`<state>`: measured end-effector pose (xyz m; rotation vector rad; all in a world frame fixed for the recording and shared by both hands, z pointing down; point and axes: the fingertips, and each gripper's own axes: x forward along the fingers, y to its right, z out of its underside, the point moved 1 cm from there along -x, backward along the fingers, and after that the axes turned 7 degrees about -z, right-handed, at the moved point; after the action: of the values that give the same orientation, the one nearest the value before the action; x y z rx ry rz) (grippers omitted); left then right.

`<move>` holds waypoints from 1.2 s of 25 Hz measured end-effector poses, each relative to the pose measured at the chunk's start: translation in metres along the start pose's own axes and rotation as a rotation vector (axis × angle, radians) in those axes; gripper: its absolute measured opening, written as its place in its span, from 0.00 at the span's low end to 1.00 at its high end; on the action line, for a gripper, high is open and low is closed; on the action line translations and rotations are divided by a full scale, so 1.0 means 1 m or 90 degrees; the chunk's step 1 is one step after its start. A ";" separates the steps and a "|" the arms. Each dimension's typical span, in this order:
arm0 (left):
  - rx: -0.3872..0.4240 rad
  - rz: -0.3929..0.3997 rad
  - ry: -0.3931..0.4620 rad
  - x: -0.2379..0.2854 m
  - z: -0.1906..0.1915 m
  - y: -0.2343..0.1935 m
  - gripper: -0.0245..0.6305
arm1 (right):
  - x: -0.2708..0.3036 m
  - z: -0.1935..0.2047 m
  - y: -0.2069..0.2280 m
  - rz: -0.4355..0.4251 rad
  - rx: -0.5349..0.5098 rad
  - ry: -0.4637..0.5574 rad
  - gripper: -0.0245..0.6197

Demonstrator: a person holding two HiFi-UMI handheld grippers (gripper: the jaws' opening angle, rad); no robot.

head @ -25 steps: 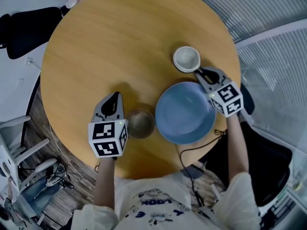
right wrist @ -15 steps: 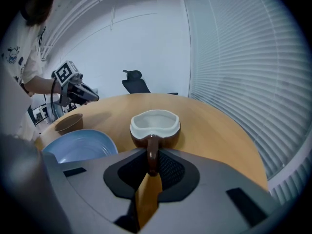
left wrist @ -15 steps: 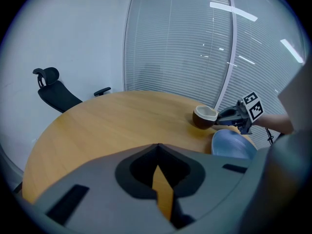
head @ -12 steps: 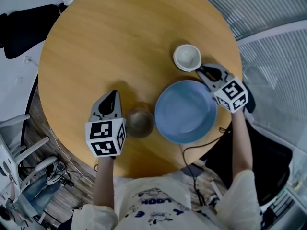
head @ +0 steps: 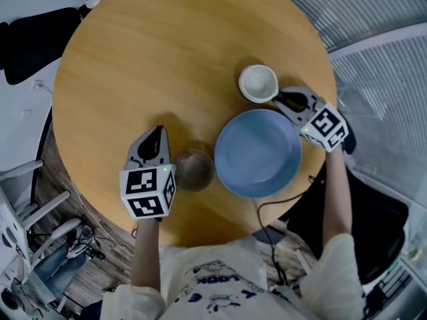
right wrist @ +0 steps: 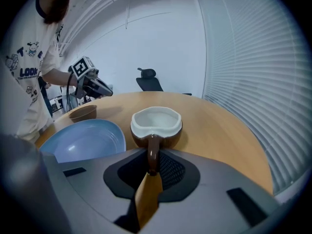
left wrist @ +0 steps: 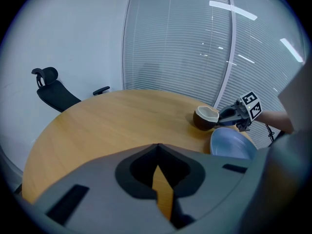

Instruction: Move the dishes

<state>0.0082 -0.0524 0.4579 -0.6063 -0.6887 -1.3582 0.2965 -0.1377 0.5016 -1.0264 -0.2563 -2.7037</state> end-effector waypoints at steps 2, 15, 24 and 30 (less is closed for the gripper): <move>0.001 0.000 -0.001 0.000 0.001 0.001 0.04 | 0.000 0.001 0.001 -0.007 -0.009 -0.004 0.11; 0.007 0.002 0.000 -0.004 0.001 0.004 0.04 | -0.002 -0.001 0.002 -0.072 -0.056 -0.019 0.11; 0.008 -0.001 0.000 -0.004 -0.001 0.005 0.04 | -0.003 -0.002 -0.003 -0.092 -0.060 -0.016 0.11; 0.008 -0.003 0.001 -0.005 -0.001 0.007 0.04 | -0.004 0.000 -0.006 -0.097 -0.059 -0.015 0.11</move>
<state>0.0144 -0.0485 0.4536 -0.5940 -0.6964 -1.3579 0.2982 -0.1314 0.4983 -1.1076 -0.2244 -2.8643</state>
